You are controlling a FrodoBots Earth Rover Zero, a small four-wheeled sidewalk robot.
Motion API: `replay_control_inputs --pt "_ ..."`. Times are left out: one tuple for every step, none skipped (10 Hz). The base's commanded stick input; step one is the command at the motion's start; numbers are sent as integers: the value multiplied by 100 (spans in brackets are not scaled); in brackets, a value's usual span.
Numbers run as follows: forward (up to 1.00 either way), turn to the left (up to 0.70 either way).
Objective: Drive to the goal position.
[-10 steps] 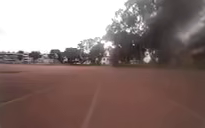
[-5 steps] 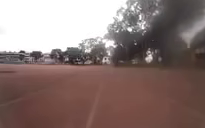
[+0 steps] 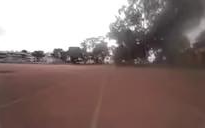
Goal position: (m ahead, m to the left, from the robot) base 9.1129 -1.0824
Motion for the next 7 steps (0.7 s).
replay_control_inputs --pt "100 0" --pt "100 0" --pt "100 0" --pt "100 0" --pt "100 0" --pt "100 0" --pt "100 0"
